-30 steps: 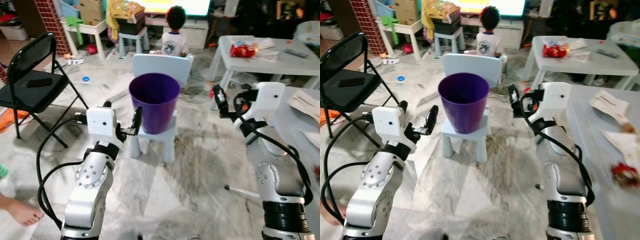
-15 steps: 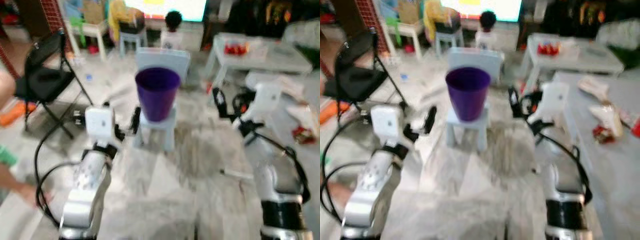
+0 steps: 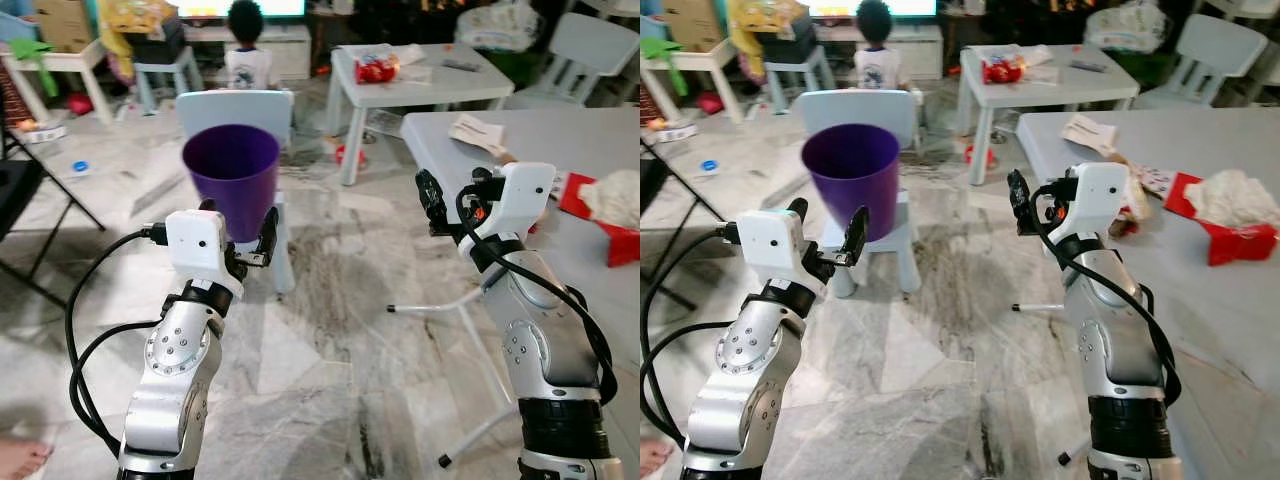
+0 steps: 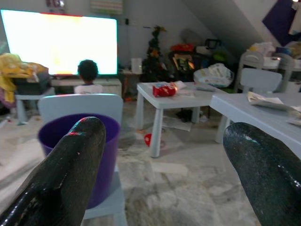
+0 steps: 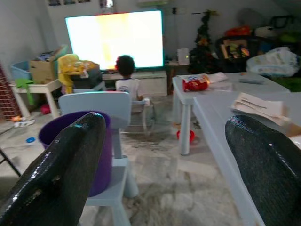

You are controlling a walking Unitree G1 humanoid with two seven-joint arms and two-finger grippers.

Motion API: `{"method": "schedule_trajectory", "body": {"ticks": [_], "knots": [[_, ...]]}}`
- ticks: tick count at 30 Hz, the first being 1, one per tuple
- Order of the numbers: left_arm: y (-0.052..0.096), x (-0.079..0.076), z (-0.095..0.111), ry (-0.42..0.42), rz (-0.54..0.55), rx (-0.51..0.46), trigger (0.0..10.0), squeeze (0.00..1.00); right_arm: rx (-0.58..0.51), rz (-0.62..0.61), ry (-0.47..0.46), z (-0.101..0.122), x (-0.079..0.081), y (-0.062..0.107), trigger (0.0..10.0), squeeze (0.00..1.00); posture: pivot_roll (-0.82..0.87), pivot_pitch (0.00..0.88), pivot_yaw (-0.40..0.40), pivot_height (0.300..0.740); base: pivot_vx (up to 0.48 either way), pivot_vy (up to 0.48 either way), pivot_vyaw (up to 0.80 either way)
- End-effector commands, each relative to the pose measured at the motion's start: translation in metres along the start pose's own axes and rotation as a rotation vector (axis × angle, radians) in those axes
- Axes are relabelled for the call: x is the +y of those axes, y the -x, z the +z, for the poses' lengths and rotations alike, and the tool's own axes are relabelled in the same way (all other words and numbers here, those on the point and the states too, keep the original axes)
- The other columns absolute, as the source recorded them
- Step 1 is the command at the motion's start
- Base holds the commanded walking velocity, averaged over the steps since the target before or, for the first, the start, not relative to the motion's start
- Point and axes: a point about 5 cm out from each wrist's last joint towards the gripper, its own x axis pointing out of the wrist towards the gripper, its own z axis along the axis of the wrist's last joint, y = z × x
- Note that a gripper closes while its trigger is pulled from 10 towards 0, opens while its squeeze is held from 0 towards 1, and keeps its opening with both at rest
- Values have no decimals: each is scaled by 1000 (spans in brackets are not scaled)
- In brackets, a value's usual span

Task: Picking trash to rubbish bin

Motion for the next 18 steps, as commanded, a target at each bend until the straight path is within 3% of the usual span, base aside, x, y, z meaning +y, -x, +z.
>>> {"method": "schedule_trajectory", "body": {"ticks": [1, 18], "knots": [[-2, 2, 0, 1, 18, 3, 10000, 0, 1, 1, 0, 1, 1, -1, 10000, 0, 100, 85, -57, 740, 0, 0, -800], [-11, 7, 2, 37, 73, -2, 10000, 0, -12, -55, 8, 1, -3, -2, 10000, 0, 95, 89, -51, 740, 0, 0, -800]]}}
